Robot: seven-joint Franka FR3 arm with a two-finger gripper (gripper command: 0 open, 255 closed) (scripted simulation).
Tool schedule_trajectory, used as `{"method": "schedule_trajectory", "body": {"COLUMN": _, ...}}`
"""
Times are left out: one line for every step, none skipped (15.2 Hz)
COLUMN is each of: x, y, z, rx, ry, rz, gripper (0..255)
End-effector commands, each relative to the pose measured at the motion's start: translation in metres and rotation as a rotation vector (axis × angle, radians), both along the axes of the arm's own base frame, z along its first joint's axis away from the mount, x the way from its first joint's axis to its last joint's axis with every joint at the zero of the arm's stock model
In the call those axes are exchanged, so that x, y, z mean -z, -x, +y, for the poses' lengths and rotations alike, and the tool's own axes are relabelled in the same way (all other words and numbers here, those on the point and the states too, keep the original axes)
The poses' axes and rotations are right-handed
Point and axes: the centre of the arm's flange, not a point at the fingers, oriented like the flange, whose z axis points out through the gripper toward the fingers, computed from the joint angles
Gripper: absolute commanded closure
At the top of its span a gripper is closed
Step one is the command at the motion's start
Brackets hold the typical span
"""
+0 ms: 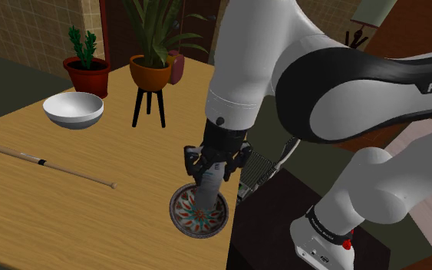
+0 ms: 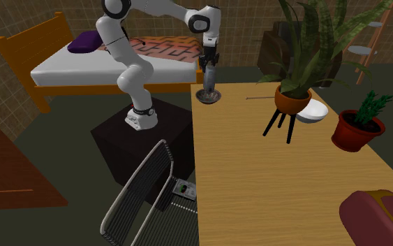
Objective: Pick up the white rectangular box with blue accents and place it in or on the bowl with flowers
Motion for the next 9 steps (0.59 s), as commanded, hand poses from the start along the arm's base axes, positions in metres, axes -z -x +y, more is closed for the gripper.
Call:
{"method": "schedule_trajectory", "body": {"x": 0.01, "y": -0.001, "z": 0.0, "rx": 0.0, "ry": -0.001, "rz": -0.001, "gripper": 255}}
{"method": "schedule_trajectory", "body": {"x": 0.016, "y": -0.001, "z": 0.0, "rx": 0.0, "ry": -0.001, "rz": -0.001, "gripper": 255}}
{"method": "schedule_trajectory", "body": {"x": 0.021, "y": -0.001, "z": 0.0, "rx": 0.0, "ry": -0.001, "rz": -0.001, "gripper": 255}}
{"method": "schedule_trajectory", "body": {"x": 0.026, "y": -0.001, "z": 0.0, "rx": 0.0, "ry": -0.001, "rz": -0.001, "gripper": 255}}
{"method": "schedule_trajectory", "body": {"x": 0.032, "y": -0.001, "z": 0.0, "rx": 0.0, "ry": -0.001, "rz": -0.001, "gripper": 255}}
{"method": "schedule_trajectory", "body": {"x": 0.037, "y": -0.001, "z": 0.0, "rx": 0.0, "ry": -0.001, "rz": -0.001, "gripper": 255}}
{"method": "schedule_trajectory", "body": {"x": 0.041, "y": -0.001, "z": 0.0, "rx": 0.0, "ry": -0.001, "rz": -0.001, "gripper": 255}}
{"method": "schedule_trajectory", "body": {"x": 0.041, "y": -0.001, "z": 0.0, "rx": 0.0, "ry": -0.001, "rz": -0.001, "gripper": 255}}
{"method": "schedule_trajectory", "body": {"x": 0.041, "y": -0.001, "z": 0.0, "rx": 0.0, "ry": -0.001, "rz": -0.001, "gripper": 255}}
